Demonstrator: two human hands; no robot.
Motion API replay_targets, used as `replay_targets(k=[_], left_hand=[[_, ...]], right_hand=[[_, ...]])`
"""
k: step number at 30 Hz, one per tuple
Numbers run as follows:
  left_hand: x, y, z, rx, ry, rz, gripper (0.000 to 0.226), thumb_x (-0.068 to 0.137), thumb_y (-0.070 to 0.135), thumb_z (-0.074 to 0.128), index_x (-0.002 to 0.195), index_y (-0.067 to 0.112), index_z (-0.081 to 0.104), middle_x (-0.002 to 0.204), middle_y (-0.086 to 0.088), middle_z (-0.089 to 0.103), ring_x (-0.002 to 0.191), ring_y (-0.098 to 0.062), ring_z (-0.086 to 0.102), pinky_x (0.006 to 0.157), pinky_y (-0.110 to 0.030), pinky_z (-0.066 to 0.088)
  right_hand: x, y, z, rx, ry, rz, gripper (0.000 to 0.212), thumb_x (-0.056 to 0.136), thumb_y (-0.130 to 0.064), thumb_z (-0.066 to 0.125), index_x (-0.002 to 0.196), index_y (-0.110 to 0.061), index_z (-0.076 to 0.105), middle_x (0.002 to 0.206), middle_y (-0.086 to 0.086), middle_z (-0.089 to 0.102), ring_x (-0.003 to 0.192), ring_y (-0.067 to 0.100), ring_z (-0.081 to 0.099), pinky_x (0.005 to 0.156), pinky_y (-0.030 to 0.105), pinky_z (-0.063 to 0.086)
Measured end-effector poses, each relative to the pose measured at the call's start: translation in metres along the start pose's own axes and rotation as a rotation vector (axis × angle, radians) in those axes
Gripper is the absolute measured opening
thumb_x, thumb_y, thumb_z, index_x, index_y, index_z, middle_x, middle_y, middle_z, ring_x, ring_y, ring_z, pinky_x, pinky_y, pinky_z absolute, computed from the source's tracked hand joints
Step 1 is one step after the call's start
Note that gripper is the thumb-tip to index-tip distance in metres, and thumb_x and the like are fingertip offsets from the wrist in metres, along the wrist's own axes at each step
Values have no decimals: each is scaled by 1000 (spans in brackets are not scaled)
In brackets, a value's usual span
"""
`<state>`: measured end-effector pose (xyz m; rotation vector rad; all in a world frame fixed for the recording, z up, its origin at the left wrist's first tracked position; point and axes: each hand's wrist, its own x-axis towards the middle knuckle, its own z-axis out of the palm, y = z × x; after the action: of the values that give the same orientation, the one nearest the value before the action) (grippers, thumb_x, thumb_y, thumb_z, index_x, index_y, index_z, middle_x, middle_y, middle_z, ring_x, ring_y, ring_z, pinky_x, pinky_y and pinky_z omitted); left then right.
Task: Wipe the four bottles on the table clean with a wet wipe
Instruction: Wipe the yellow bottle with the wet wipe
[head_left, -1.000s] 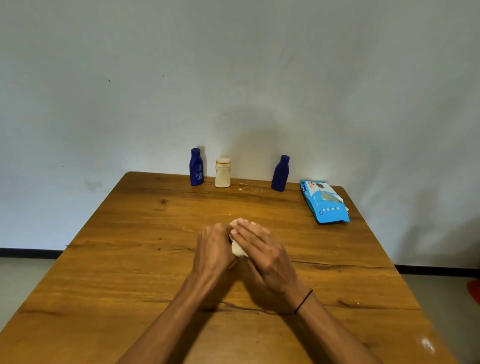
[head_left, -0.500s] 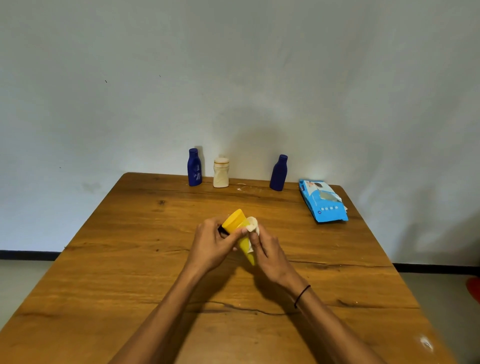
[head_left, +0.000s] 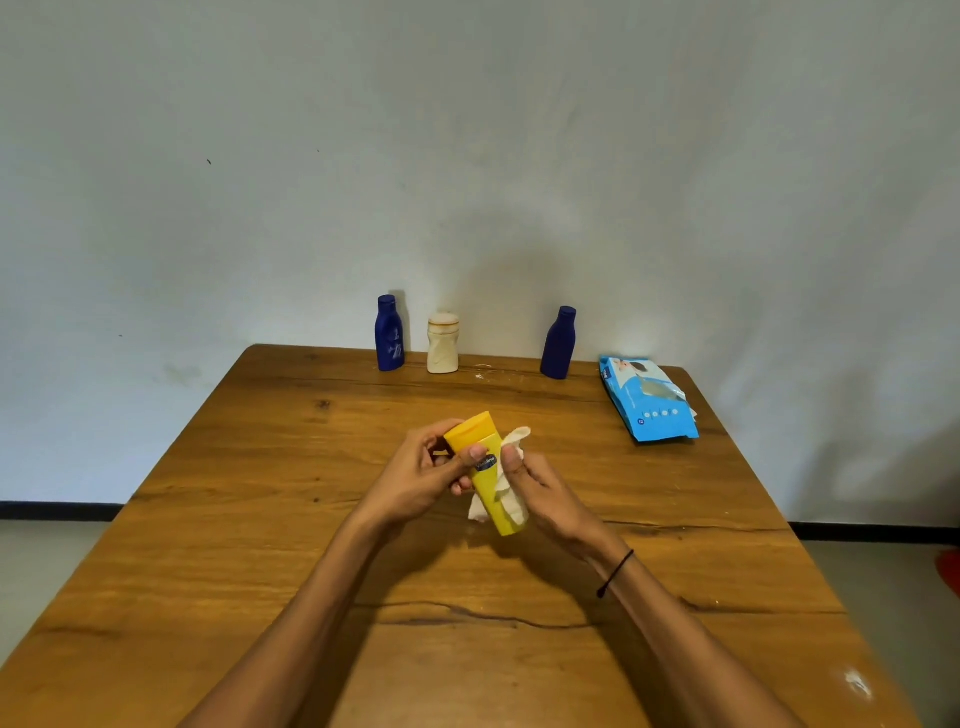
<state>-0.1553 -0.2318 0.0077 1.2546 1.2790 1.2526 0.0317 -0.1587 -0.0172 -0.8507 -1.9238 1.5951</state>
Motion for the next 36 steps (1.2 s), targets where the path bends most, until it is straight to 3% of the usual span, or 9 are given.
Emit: replay_targets(k=[2, 5, 10, 15, 18, 22, 26, 30, 36], left_hand=[[-1, -1, -3, 13, -13, -17, 40, 96, 29, 72, 133, 20, 64, 102, -2, 76, 78, -10, 66, 65, -19, 54], [-3, -3, -4, 3, -59, -12, 38, 96, 25, 72, 133, 19, 65, 105, -2, 77, 81, -10, 68, 65, -20, 54], [-3, 3, -4, -18, -163, -29, 30, 95, 18, 71, 125, 21, 68, 115, 6, 75, 109, -14, 72, 87, -30, 61], [0, 2, -9, 24, -175, 9, 25, 91, 30, 73, 115, 22, 71, 112, 8, 63, 107, -12, 65, 92, -34, 59], [1, -2, -9, -27, -132, 44, 22, 93, 23, 71, 112, 13, 70, 111, 0, 63, 103, -13, 65, 81, -27, 57], [-3, -8, -13, -127, -42, 46, 29, 90, 36, 77, 103, 11, 71, 96, -2, 69, 79, -8, 66, 66, -18, 52], [-2, -13, -10, -102, 116, 56, 25, 88, 27, 75, 101, 6, 72, 79, 13, 70, 70, 3, 62, 61, -12, 47], [1, -14, -6, -24, 146, 58, 19, 90, 19, 78, 102, 4, 77, 88, 5, 72, 73, 4, 62, 62, -10, 47], [0, -2, -2, -29, 75, -72, 19, 101, 29, 65, 100, 15, 78, 101, 3, 66, 80, -7, 55, 62, -19, 41]], right_hand=[[-2, -11, -3, 122, -64, 138, 62, 105, -62, 27, 114, -12, 64, 109, 25, 71, 94, 28, 69, 88, 46, 58], [-2, -12, -9, 361, -271, 291, 72, 108, -60, 14, 126, -9, 62, 104, 14, 69, 86, 22, 67, 77, 35, 59], [5, 0, -1, 554, -560, 455, 64, 101, -64, 22, 82, -14, 57, 65, -2, 51, 52, 10, 48, 57, 24, 40], [11, 0, 3, 640, -726, 383, 60, 107, -55, 18, 75, -12, 46, 53, -1, 49, 42, 12, 49, 53, 27, 42], [6, -2, 10, 570, -525, 334, 66, 105, -63, 25, 88, -9, 59, 63, 3, 59, 49, 11, 55, 50, 25, 46], [-4, -5, 15, 432, -209, 165, 62, 109, -54, 19, 128, -11, 60, 108, 15, 73, 74, 25, 69, 61, 33, 62], [-8, 2, 16, 90, -118, -27, 38, 108, -41, 45, 123, -8, 58, 104, 17, 75, 84, 35, 77, 73, 43, 62], [-8, 8, 22, -344, 139, -161, 25, 104, -46, 56, 113, -23, 62, 89, -2, 76, 76, 9, 73, 67, 37, 58], [0, 0, 27, -163, 198, -53, 65, 91, -76, 53, 92, -12, 68, 78, 11, 75, 67, 20, 72, 58, 46, 54]])
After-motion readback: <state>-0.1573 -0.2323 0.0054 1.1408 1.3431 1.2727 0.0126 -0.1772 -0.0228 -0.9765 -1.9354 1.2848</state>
